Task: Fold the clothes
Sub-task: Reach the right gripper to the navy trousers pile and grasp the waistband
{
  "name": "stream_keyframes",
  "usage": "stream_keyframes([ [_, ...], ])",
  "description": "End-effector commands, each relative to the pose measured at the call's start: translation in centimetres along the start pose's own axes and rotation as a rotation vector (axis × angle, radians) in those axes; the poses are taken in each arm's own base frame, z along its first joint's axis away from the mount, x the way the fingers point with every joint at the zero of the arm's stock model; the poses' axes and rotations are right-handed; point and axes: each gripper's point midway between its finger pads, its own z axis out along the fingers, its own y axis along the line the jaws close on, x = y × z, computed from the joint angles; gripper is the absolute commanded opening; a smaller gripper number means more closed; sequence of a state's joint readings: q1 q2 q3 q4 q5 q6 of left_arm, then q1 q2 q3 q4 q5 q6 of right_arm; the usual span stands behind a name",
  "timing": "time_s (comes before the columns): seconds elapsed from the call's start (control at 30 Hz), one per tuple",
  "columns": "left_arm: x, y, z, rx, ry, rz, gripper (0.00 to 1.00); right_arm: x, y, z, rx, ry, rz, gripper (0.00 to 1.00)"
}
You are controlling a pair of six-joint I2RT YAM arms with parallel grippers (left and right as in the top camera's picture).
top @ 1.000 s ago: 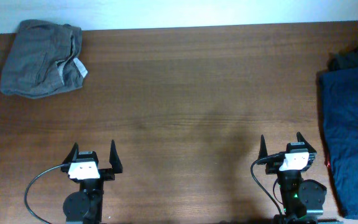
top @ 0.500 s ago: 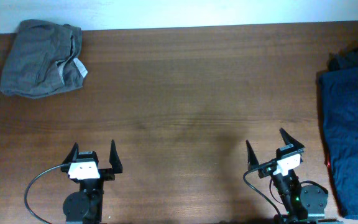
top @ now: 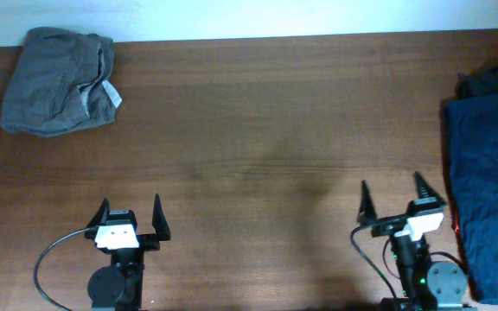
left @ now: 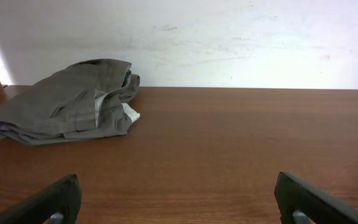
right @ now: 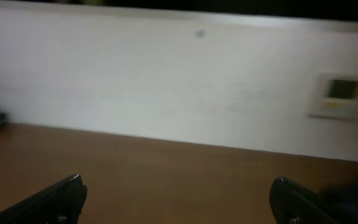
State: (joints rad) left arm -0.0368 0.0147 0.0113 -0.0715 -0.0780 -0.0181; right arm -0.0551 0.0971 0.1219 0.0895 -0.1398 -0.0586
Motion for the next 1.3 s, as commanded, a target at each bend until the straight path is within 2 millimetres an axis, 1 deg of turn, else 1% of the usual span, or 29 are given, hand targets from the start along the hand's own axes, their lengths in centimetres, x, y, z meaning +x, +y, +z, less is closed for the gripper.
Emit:
stream_keyframes([
  [0.0,0.0,-0.1,0.0,0.006,-0.001,0.019,0.99,-2.7,-3.8,1.0,0.203,0.051,-0.064,0.99],
  [0.07,0.0,-0.1,0.0,0.006,-0.001,0.019,0.99,-3.0,-5.0,2.0,0.259,0.113,-0.092,0.99],
  [0.13,0.0,-0.1,0.0,0.006,-0.001,0.019,0.99,-3.2,-6.8,3.5,0.336,0.2,-0.127,0.99],
  [0.2,0.0,-0.1,0.0,0.006,-0.001,0.019,0.99,-3.2,-8.5,5.2,0.408,0.293,-0.142,0.99],
  [0.3,0.0,-0.1,0.0,0.006,-0.001,0.019,0.99,-2.5,-11.2,8.2,0.457,0.479,-0.126,0.99],
  [0.43,0.0,-0.1,0.0,0.006,-0.001,0.019,0.99,-0.1,-15.4,11.4,0.468,0.753,-0.029,0.99],
  [0.47,0.0,-0.1,0.0,0.006,-0.001,0.019,0.99,0.6,-16.1,12.2,0.442,0.816,0.005,0.98],
  [0.57,0.0,-0.1,0.0,0.006,-0.001,0.019,0.99,3.1,-18.0,13.7,0.398,0.981,0.09,0.98],
  [0.63,0.0,-0.1,0.0,0.006,-0.001,0.019,0.99,4.7,-19.0,14.5,0.393,1.044,0.119,0.99],
  [0.67,0.0,-0.1,0.0,0.006,-0.001,0.019,0.99,5.8,-19.7,15.1,0.398,1.069,0.129,0.99],
  [0.73,0.0,-0.1,0.0,0.006,-0.001,0.019,0.99,7.9,-20.4,16.1,0.395,1.103,0.14,0.98],
  [0.8,0.0,-0.1,0.0,0.006,-0.001,0.019,0.99,9.9,-21.3,16.8,0.414,1.125,0.121,0.98],
  [0.83,0.0,-0.1,0.0,0.006,-0.001,0.019,0.99,11.3,-22.2,17.0,0.452,1.142,0.1,0.98],
  [0.97,0.0,-0.1,0.0,0.006,-0.001,0.019,0.99,15.0,-23.8,17.6,0.511,1.176,0.065,0.98],
  [1.1,0.0,-0.1,0.0,0.006,-0.001,0.019,0.99,17.6,-24.8,19.4,0.523,1.134,0.058,0.99],
  [1.27,0.0,-0.1,0.0,0.006,-0.001,0.019,0.99,19.5,-25.9,21.3,0.541,1.072,0.044,0.98],
])
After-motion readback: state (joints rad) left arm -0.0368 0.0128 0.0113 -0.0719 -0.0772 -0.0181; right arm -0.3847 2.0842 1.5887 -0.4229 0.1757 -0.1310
